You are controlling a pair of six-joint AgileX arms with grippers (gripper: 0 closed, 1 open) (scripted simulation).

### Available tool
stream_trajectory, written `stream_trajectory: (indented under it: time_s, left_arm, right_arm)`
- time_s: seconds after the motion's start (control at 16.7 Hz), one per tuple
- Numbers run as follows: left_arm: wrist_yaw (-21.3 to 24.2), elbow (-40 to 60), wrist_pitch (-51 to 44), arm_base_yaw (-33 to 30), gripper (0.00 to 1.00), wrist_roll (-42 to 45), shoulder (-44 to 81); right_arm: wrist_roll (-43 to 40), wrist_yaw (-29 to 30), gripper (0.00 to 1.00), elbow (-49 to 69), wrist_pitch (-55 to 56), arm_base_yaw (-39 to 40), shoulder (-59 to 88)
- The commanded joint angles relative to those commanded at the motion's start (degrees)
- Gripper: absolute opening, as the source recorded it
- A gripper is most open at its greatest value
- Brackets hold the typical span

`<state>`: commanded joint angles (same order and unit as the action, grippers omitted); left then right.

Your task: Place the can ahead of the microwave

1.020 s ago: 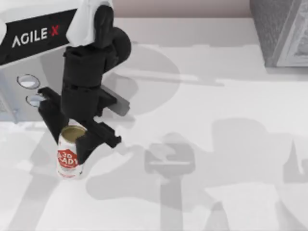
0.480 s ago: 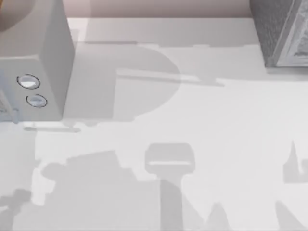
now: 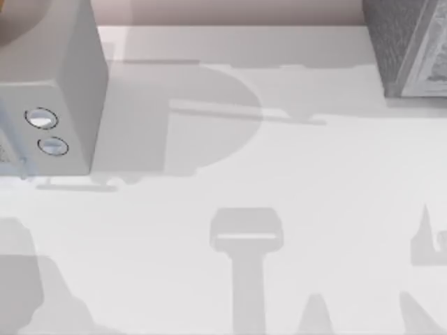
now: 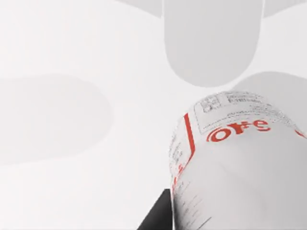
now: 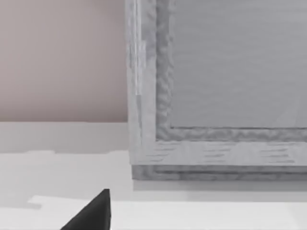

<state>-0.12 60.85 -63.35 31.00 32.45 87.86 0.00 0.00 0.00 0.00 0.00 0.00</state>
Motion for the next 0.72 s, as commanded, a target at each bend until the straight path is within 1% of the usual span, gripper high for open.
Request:
stream_trajectory:
  time_s: [0.72]
  left_arm:
    - [0.1,-1.5,2.3,0.4,0.00,0.1,0.4]
  right_arm:
    - [0.0,0.0,1.00,0.0,0.0,0.0,0.0]
